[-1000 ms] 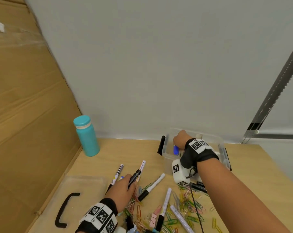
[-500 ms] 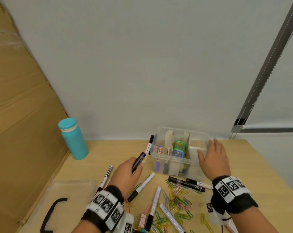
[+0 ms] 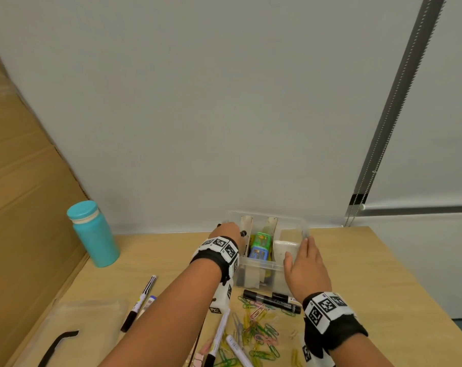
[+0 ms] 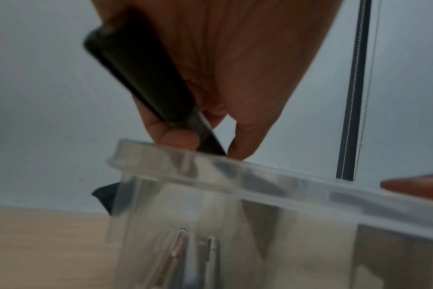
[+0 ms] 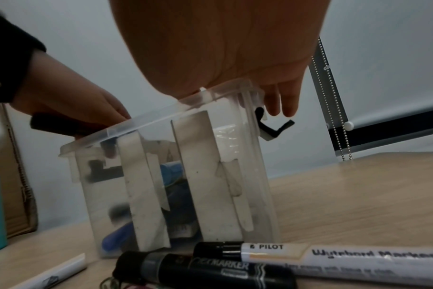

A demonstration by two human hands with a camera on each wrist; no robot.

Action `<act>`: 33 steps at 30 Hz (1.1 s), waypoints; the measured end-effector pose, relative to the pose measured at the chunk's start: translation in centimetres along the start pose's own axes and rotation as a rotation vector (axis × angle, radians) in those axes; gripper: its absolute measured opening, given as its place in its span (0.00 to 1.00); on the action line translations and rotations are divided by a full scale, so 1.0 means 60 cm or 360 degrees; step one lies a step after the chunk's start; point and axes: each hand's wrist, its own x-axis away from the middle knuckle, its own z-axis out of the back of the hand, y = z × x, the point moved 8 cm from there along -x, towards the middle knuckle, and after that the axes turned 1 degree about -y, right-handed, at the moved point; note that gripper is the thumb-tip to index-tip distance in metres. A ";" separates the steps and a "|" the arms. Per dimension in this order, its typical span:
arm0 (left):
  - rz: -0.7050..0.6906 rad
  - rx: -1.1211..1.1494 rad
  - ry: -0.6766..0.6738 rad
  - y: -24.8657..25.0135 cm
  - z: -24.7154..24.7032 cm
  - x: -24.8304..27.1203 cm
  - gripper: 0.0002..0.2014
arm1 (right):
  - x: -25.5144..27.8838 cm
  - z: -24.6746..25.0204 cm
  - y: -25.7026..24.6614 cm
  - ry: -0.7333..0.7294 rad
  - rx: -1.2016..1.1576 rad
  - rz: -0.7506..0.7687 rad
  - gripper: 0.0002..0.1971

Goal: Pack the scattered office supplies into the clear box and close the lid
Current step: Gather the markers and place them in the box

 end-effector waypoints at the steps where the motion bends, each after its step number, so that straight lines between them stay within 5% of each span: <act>1: -0.0004 0.0003 0.0002 0.003 0.000 -0.001 0.17 | 0.000 0.000 0.000 -0.0007 0.0004 0.0000 0.35; 5: -0.0006 0.0157 0.0071 -0.008 0.009 0.004 0.15 | -0.002 -0.004 0.001 -0.0012 0.0026 0.0027 0.35; 10: -0.0124 0.0747 0.0484 -0.069 0.042 0.065 0.19 | -0.004 -0.006 0.003 0.0004 0.0047 0.0043 0.34; 14: -0.0079 0.0840 0.0667 -0.142 0.019 0.131 0.16 | -0.003 -0.008 0.003 0.0022 0.0028 0.0040 0.34; 22: 0.0055 0.0055 -0.0089 -0.184 -0.158 0.164 0.13 | -0.005 -0.012 0.006 -0.0095 -0.0047 -0.0012 0.34; 26: 0.0128 -0.0153 -0.0194 -0.189 -0.173 0.164 0.17 | -0.015 -0.014 0.011 -0.0236 -0.0232 0.0040 0.34; 30: 0.0120 -0.0291 -0.0221 -0.181 -0.177 0.163 0.19 | 0.000 0.015 0.026 -0.0310 -0.1014 0.0087 0.32; 33: 0.0129 -0.0288 -0.0221 -0.174 -0.173 0.167 0.19 | 0.030 0.042 0.067 -0.0061 -0.1262 -0.0077 0.23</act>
